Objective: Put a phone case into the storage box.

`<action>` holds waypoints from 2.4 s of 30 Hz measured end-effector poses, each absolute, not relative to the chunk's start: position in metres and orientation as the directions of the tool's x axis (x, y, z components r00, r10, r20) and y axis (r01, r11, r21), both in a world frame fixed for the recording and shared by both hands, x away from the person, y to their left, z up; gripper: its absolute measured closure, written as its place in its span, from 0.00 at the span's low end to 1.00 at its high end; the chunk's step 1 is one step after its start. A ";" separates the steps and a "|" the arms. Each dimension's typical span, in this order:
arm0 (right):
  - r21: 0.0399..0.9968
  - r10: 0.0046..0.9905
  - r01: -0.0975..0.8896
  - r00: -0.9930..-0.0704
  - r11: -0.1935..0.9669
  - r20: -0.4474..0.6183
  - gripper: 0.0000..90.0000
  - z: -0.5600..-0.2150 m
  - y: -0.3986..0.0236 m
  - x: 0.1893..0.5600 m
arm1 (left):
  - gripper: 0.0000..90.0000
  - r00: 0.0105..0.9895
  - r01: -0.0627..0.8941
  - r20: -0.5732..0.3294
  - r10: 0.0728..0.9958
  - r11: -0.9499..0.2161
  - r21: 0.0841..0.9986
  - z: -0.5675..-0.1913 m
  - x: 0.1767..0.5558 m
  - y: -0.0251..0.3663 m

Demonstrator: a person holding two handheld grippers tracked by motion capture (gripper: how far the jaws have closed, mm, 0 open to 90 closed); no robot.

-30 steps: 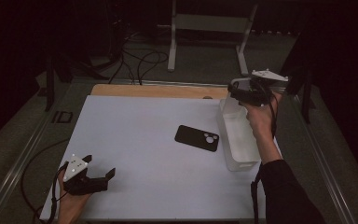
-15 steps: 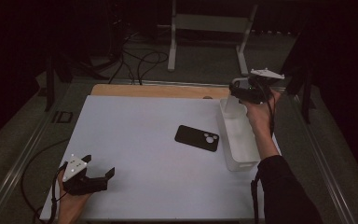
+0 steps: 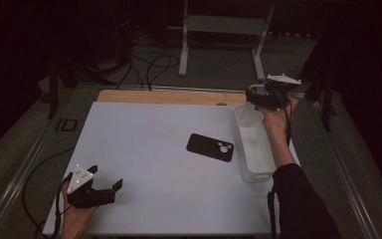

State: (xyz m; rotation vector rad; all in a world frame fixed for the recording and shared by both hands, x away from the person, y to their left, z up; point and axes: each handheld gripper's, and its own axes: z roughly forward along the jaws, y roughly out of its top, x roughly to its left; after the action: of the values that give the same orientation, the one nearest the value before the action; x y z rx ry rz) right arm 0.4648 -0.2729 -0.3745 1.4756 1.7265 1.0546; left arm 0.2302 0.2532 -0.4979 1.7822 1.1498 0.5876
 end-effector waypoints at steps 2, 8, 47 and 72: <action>0.870 0.984 0.489 -0.177 0.061 0.030 0.18 -0.377 -0.272 0.467 | 0.00 0.453 0.457 -0.079 0.888 -0.155 0.876 -0.498 0.230 0.253; 0.859 0.985 0.507 -0.173 0.069 0.023 0.18 -0.384 -0.269 0.472 | 0.00 0.453 0.457 -0.080 0.888 -0.155 0.876 -0.498 0.230 0.253; 0.801 0.992 0.595 -0.128 0.066 0.013 0.18 -0.419 -0.256 0.496 | 0.00 0.457 0.454 -0.083 0.886 -0.152 0.878 -0.498 0.230 0.254; 0.766 0.993 0.640 -0.115 0.067 0.009 0.18 -0.440 -0.256 0.503 | 0.00 0.459 0.456 -0.083 0.885 -0.154 0.876 -0.498 0.230 0.253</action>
State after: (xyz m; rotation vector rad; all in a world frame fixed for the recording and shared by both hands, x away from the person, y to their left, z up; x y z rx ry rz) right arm 0.5029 -0.2558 -0.4398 1.6225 1.8132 0.8538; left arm 0.2301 0.2534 -0.4982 1.7820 1.1445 0.5798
